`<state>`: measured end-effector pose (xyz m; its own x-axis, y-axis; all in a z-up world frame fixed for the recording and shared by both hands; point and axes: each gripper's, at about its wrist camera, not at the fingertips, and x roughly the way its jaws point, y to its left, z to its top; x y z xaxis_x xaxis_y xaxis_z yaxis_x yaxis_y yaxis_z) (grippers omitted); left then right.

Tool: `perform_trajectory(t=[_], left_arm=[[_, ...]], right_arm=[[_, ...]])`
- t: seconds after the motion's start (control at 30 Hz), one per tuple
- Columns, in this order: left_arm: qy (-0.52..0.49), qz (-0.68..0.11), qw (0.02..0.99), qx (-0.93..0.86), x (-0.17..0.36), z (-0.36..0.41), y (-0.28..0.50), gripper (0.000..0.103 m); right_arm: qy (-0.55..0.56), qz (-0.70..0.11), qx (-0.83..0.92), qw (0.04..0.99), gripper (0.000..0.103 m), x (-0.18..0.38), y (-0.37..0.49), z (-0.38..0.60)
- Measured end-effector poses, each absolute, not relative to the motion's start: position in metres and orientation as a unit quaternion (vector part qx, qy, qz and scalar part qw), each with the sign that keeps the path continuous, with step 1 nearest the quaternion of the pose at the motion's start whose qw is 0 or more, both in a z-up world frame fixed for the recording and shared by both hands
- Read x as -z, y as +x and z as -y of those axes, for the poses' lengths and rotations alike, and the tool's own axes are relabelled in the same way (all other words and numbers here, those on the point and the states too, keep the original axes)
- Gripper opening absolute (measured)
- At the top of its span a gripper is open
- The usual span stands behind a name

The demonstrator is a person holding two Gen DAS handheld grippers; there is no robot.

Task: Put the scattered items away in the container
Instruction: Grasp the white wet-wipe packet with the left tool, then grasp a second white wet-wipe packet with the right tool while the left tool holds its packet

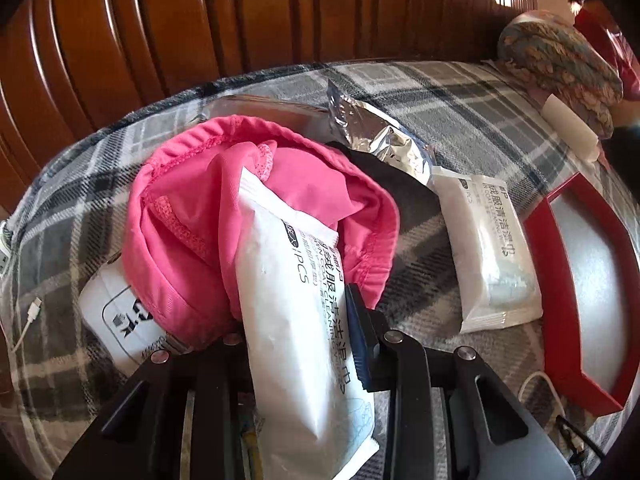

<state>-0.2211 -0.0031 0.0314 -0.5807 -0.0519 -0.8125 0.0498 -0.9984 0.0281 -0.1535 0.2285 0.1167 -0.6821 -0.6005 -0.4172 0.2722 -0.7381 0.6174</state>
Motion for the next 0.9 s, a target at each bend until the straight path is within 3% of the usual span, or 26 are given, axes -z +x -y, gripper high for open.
perform_trajectory(t=[0.13, 0.3, 0.4, 0.57, 0.7, 0.9], left_arm=[[0.44, 0.011, 0.034, 0.897, -0.032, 0.007, -0.208, 0.038], [0.428, 0.031, 0.016, 0.903, -0.032, 0.009, -0.199, 0.04], [0.428, 0.007, 0.014, 0.903, -0.034, 0.021, -0.199, 0.04], [0.432, -0.032, 0.014, 0.901, -0.035, 0.034, -0.202, 0.041], [0.433, -0.057, 0.01, 0.9, -0.035, 0.037, -0.203, 0.04], [0.435, -0.12, 0.014, 0.892, -0.034, 0.04, -0.212, 0.04]], right_arm=[[0.324, 0.214, 0.887, 0.251, 0.103, -0.106, -0.205, -0.19], [0.401, 0.284, 0.848, 0.202, 0.103, -0.07, -0.274, -0.178], [0.426, 0.232, 0.859, 0.16, 0.103, -0.059, -0.293, -0.16], [0.439, 0.037, 0.894, 0.082, 0.103, -0.044, -0.304, -0.122], [0.442, -0.072, 0.893, 0.039, 0.099, -0.016, -0.298, -0.121], [0.427, -0.069, 0.897, 0.097, 0.103, -0.008, -0.284, -0.119]])
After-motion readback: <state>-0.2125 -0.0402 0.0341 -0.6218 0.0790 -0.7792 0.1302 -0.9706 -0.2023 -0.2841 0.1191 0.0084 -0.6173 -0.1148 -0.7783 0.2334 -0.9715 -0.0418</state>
